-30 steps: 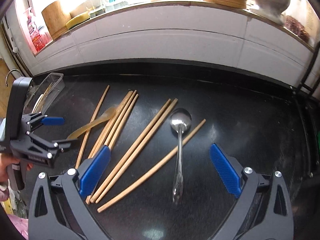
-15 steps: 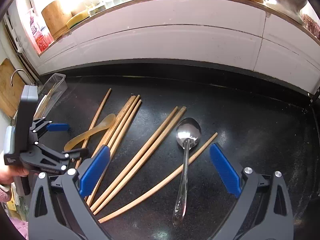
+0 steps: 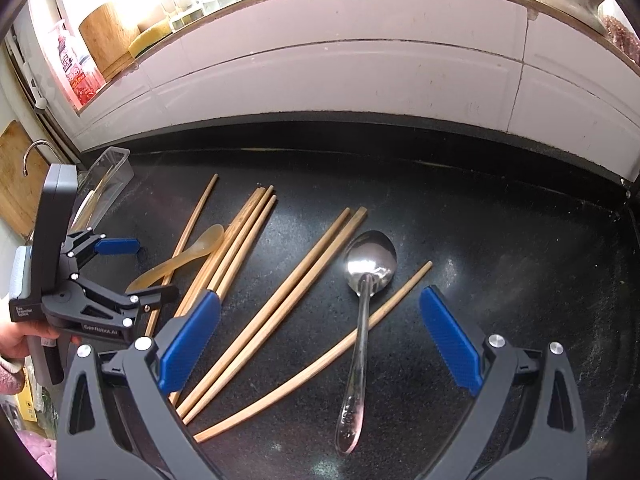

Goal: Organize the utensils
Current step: 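Close the left gripper on the amber plastic spoon's handle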

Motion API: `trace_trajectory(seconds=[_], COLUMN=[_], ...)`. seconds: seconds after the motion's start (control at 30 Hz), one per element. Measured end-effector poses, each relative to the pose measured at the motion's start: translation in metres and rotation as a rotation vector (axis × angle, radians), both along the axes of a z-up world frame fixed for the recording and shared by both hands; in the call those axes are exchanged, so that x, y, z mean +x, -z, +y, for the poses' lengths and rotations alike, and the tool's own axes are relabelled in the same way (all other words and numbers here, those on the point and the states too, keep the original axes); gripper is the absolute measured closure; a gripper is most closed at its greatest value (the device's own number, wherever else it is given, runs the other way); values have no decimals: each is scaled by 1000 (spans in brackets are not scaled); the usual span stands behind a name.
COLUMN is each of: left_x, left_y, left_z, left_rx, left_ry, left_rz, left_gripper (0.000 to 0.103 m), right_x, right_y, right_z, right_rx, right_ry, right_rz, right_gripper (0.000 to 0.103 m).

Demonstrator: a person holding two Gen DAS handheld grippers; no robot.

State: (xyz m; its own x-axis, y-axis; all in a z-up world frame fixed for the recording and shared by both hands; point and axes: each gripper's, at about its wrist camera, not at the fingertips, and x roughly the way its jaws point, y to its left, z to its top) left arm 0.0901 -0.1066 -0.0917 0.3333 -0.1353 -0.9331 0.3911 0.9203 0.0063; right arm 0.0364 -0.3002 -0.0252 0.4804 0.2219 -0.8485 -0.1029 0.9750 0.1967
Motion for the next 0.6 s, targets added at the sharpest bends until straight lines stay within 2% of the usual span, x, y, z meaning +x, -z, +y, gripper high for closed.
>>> trace_trajectory(seconds=[0.07, 0.13, 0.2, 0.3, 0.33, 0.43, 0.6], left_x=[2, 6, 6, 6, 5, 1, -4], left_y=[-2, -8, -10, -11, -12, -10, -11], left_z=[-2, -9, -15, -18, -19, -17, -2], left_rx=[0, -6, -4, -9, -9, -45, -91], left_ry=[10, 32, 54, 60, 66, 82, 85], left_rz=[-12, -31, -29, -28, -34, -32, -16], left_gripper=[16, 45, 61, 64, 72, 85, 88], right_x=[0, -1, -1, 0, 0, 0, 0], right_y=[1, 2, 4, 6, 6, 8, 10], right_z=[-1, -3, -5, -7, -8, -9, -14], right_rx=[0, 1, 5, 12, 15, 15, 22], right_ry=[1, 4, 8, 9, 10, 9, 23], right_rz=[1, 1, 5, 11, 12, 16, 19], right_gripper=[7, 7, 7, 7, 7, 7, 7])
